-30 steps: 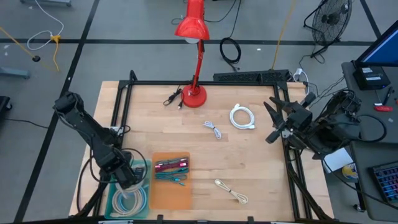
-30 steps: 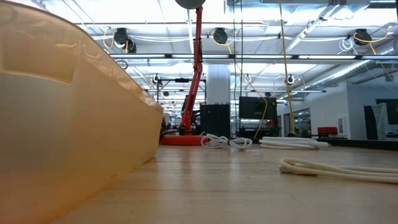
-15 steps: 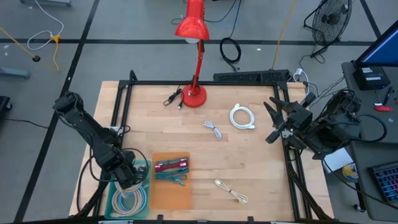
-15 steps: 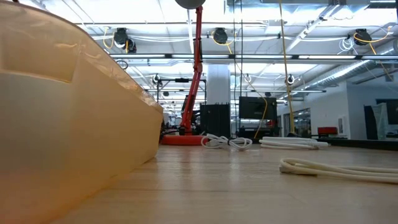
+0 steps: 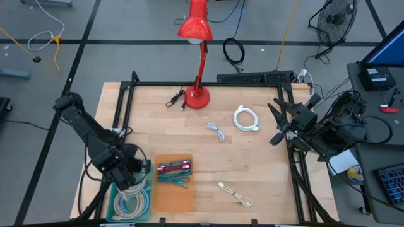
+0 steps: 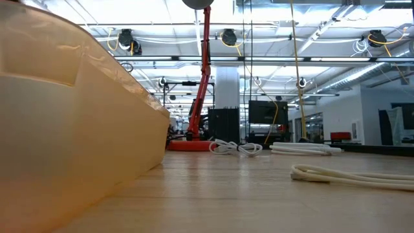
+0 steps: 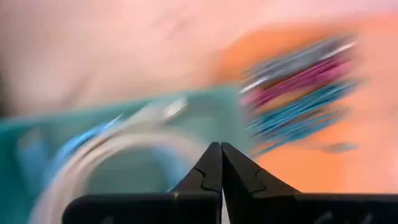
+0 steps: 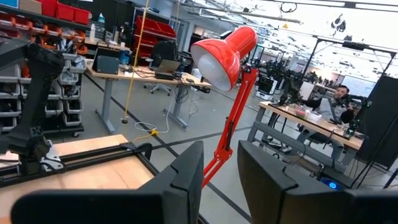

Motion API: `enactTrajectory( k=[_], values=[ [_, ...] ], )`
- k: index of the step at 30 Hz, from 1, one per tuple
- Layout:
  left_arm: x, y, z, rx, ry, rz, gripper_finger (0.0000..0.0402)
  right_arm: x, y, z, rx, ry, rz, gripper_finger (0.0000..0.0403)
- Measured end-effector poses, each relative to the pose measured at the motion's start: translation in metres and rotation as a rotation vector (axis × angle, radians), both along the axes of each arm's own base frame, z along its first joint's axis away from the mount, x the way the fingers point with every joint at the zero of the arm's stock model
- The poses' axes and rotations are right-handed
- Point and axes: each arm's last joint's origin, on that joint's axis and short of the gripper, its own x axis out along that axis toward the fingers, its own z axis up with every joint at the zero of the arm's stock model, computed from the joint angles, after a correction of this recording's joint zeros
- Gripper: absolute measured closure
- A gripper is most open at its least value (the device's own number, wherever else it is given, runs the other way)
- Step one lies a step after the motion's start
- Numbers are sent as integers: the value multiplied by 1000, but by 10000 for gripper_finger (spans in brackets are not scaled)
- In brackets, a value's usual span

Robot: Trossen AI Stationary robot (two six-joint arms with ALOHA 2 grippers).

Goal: Pick & Place USB Port
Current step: Put the brown USB cable into the orange bin

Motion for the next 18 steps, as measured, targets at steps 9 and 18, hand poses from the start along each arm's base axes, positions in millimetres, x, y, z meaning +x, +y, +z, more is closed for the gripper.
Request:
enactTrajectory(
  k=[9, 18],
  values=[
    [22, 23, 38, 299, -425, 57, 400, 2, -3, 0, 50, -51, -17, 314],
    [50, 50, 60, 457, -540, -67, 399, 12, -19, 0, 112, -128, -112, 314]
  ],
)
